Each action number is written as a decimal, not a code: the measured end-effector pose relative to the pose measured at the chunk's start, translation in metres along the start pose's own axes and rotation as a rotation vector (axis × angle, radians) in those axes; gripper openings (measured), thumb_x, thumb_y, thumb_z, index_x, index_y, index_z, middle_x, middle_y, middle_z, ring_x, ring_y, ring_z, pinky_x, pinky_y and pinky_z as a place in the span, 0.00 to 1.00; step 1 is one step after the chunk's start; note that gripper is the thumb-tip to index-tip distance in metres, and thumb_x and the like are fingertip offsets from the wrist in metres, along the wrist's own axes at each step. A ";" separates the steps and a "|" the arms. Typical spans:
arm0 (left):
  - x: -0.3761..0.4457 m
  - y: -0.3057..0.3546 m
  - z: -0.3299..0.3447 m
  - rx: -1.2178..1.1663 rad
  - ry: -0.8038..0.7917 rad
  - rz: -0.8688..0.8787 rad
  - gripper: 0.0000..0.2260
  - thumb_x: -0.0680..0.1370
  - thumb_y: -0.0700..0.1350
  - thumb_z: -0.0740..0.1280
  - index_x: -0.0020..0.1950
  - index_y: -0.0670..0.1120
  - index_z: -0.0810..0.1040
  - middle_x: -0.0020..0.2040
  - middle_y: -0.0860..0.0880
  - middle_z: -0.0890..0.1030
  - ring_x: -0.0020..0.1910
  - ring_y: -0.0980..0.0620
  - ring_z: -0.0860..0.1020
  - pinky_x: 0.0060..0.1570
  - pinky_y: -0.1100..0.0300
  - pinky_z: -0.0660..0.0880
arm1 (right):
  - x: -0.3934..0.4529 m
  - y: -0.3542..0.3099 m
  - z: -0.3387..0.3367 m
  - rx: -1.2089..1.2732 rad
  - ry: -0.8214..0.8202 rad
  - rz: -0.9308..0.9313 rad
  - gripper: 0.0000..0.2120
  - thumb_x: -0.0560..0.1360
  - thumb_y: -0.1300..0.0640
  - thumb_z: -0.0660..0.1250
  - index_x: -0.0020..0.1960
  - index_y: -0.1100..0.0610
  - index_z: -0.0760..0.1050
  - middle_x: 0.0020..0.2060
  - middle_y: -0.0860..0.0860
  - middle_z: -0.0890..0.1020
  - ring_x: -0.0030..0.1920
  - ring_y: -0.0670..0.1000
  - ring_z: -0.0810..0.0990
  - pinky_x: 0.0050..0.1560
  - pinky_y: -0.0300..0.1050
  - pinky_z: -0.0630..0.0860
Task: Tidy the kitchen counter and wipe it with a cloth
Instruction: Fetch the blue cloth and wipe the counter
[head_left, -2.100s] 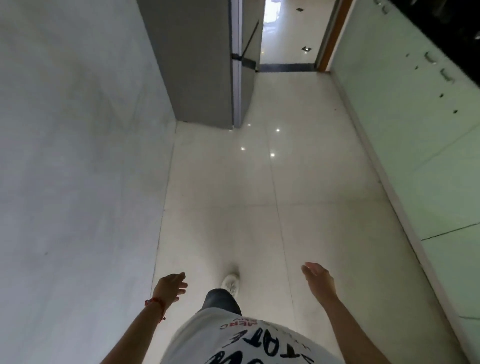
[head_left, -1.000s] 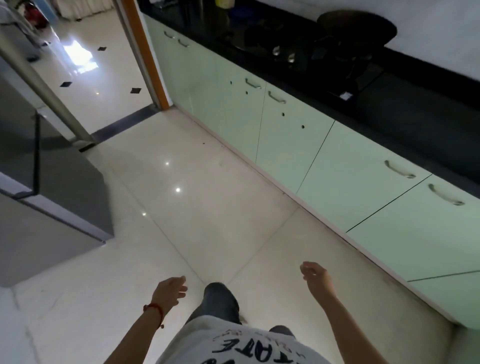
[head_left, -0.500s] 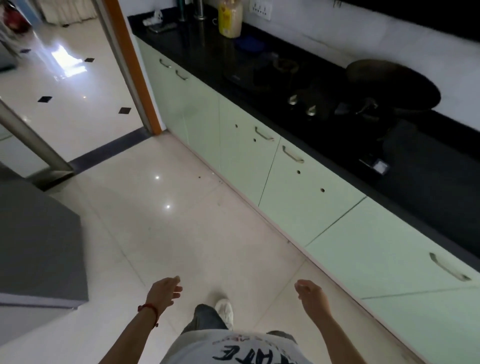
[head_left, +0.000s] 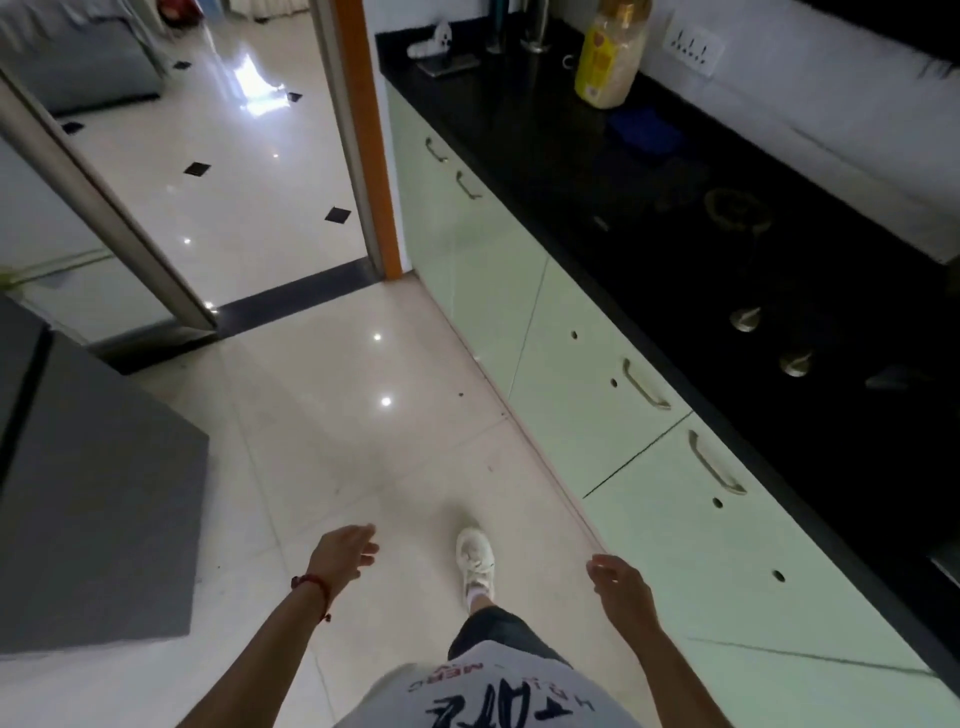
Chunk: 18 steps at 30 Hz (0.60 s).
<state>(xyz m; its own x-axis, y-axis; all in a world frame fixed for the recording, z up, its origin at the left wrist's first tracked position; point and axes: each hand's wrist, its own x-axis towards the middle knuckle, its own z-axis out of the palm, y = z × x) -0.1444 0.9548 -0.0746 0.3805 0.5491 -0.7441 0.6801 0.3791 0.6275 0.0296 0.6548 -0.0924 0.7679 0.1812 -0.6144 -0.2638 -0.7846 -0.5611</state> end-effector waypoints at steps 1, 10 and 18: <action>0.010 0.006 -0.002 -0.017 0.015 -0.024 0.11 0.77 0.45 0.62 0.52 0.37 0.76 0.42 0.42 0.79 0.43 0.45 0.76 0.39 0.58 0.70 | 0.017 -0.019 -0.001 -0.012 -0.020 -0.015 0.12 0.75 0.55 0.65 0.55 0.60 0.77 0.50 0.59 0.83 0.51 0.59 0.81 0.54 0.49 0.74; 0.082 0.094 -0.034 -0.145 0.186 -0.124 0.13 0.78 0.43 0.60 0.56 0.34 0.74 0.49 0.39 0.77 0.48 0.42 0.74 0.47 0.53 0.69 | 0.148 -0.215 -0.005 -0.127 -0.146 -0.205 0.12 0.76 0.58 0.64 0.57 0.62 0.76 0.53 0.58 0.81 0.53 0.55 0.79 0.49 0.38 0.67; 0.186 0.175 -0.061 -0.155 0.160 -0.192 0.14 0.78 0.43 0.61 0.55 0.33 0.75 0.46 0.39 0.78 0.44 0.43 0.74 0.39 0.57 0.68 | 0.229 -0.327 0.025 -0.065 -0.177 -0.176 0.12 0.76 0.57 0.64 0.57 0.60 0.76 0.53 0.58 0.80 0.50 0.52 0.76 0.51 0.39 0.68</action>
<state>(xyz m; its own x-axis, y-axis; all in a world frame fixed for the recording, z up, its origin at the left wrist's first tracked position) 0.0073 1.1686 -0.0895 0.1423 0.5619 -0.8149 0.6215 0.5900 0.5154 0.2775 0.9678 -0.0637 0.6828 0.4149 -0.6013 -0.0926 -0.7673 -0.6346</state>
